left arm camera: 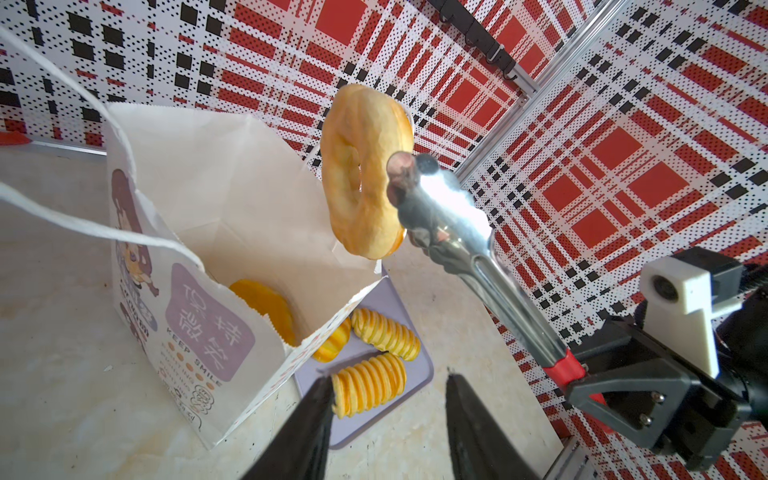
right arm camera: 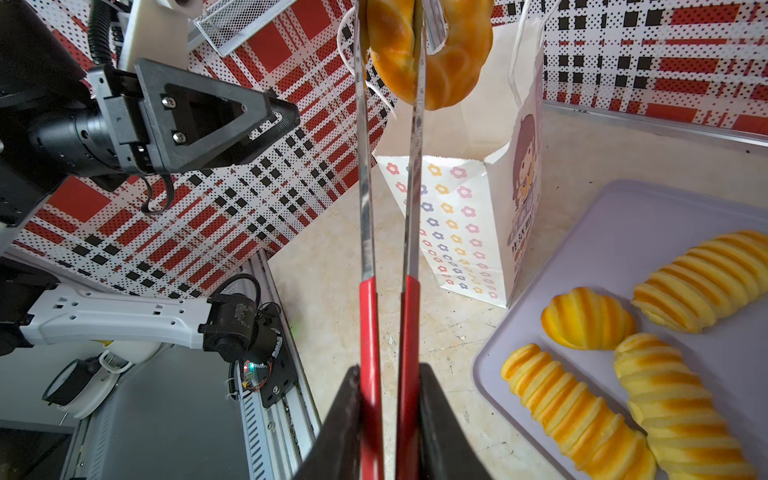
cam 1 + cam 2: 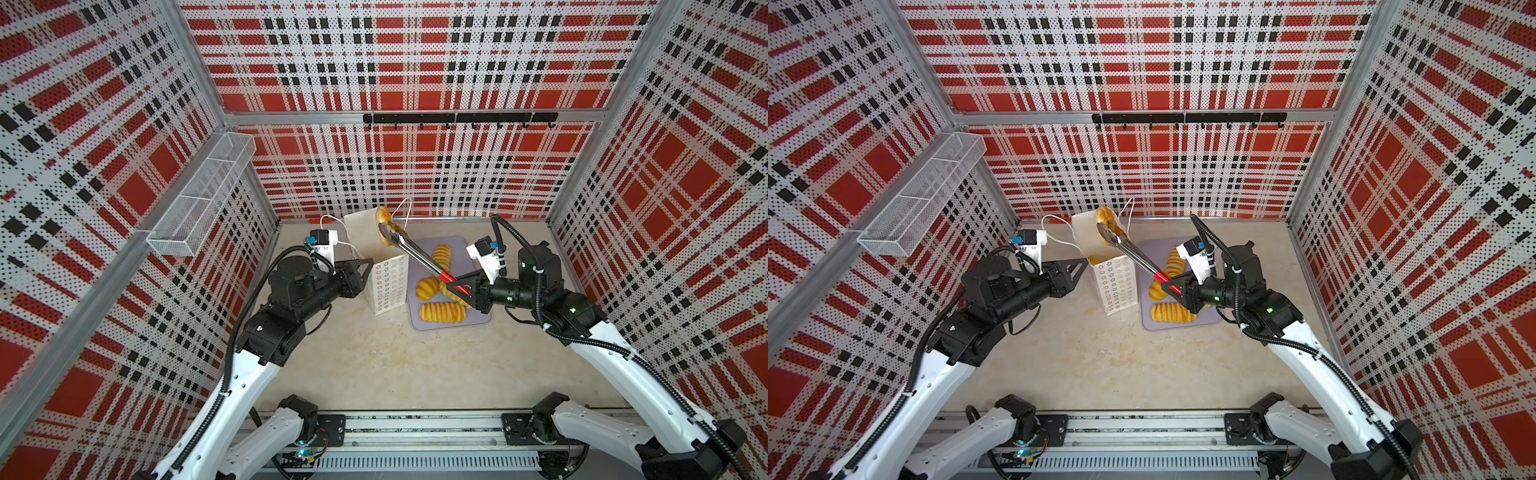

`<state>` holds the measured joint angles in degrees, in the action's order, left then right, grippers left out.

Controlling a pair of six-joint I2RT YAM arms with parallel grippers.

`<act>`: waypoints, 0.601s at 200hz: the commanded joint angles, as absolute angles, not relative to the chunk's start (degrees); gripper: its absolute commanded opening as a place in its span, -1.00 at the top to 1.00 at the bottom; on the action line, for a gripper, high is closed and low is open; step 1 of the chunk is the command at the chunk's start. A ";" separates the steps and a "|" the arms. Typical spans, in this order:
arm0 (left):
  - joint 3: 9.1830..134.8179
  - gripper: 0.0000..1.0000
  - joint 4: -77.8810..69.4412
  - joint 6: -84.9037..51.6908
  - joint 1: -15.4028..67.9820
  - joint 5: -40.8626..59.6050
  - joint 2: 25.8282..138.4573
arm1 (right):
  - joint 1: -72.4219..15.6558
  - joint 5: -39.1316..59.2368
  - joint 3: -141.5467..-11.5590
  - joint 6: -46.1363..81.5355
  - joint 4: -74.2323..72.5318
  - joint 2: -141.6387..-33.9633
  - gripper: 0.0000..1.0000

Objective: Place the fake bread into the paper bag
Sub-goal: 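Carry the ring donut over the bag opening with the right gripper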

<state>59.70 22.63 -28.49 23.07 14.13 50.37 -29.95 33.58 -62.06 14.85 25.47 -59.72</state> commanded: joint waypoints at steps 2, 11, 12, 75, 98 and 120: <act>59.15 0.03 22.81 -27.69 22.43 15.47 49.83 | -30.55 31.91 -62.46 15.18 23.47 -60.57 0.53; 59.12 0.03 22.85 -27.64 22.41 15.47 49.64 | -30.50 31.17 -62.65 15.21 24.10 -61.18 0.54; 59.09 0.03 22.85 -27.66 22.37 15.47 49.60 | -30.50 31.10 -62.70 15.21 24.13 -61.22 0.54; 57.73 0.02 22.99 -27.25 21.62 16.52 48.51 | -30.96 29.00 -62.93 15.29 25.18 -62.26 0.49; 57.90 0.02 23.28 -27.10 21.53 16.61 48.34 | -31.02 28.65 -62.69 15.29 25.31 -61.94 0.44; 57.89 0.02 23.34 -27.12 21.53 16.72 48.25 | -31.10 29.26 -62.50 14.86 25.49 -61.71 0.43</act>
